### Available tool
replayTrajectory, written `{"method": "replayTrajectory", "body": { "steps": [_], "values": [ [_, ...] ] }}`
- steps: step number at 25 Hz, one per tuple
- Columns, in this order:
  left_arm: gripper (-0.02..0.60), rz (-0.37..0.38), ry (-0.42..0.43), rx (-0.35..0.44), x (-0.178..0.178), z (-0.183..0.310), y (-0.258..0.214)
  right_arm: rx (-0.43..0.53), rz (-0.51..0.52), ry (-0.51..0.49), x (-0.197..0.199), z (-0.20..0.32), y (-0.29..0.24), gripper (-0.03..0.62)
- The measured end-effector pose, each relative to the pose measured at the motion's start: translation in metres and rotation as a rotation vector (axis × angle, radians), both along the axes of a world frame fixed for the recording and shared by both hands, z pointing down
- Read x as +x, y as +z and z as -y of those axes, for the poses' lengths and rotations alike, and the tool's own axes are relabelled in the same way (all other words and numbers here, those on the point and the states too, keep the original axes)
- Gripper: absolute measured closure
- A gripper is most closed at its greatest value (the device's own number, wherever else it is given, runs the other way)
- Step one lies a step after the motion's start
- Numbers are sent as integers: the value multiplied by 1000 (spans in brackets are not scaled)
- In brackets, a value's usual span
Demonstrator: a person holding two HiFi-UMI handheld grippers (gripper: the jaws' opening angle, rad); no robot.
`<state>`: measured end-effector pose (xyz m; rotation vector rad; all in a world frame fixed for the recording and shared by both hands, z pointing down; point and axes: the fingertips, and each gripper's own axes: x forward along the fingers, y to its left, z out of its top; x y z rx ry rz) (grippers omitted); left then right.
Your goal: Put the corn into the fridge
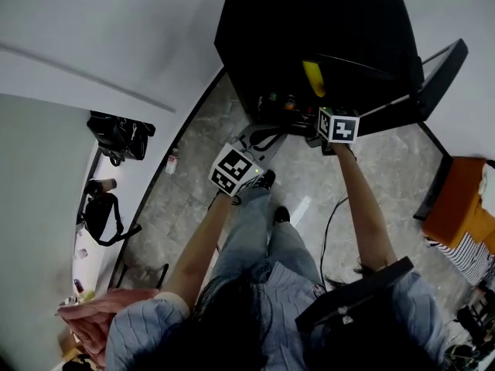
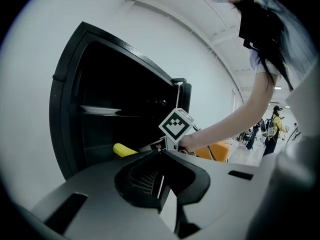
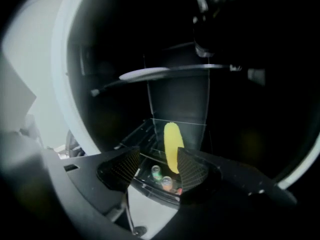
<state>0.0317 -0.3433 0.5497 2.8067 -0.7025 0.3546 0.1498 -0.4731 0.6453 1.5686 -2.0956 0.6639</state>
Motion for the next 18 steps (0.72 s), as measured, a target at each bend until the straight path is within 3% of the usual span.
{"method": "replayTrajectory", "body": {
  "steps": [11, 18],
  "values": [
    [572, -32, -14, 2, -6, -27, -34, 78, 210, -84, -46, -69, -78, 350],
    [574, -74, -93, 15, -21, -45, -69, 121, 251, -123, -58, -119, -124, 350]
  ]
}}
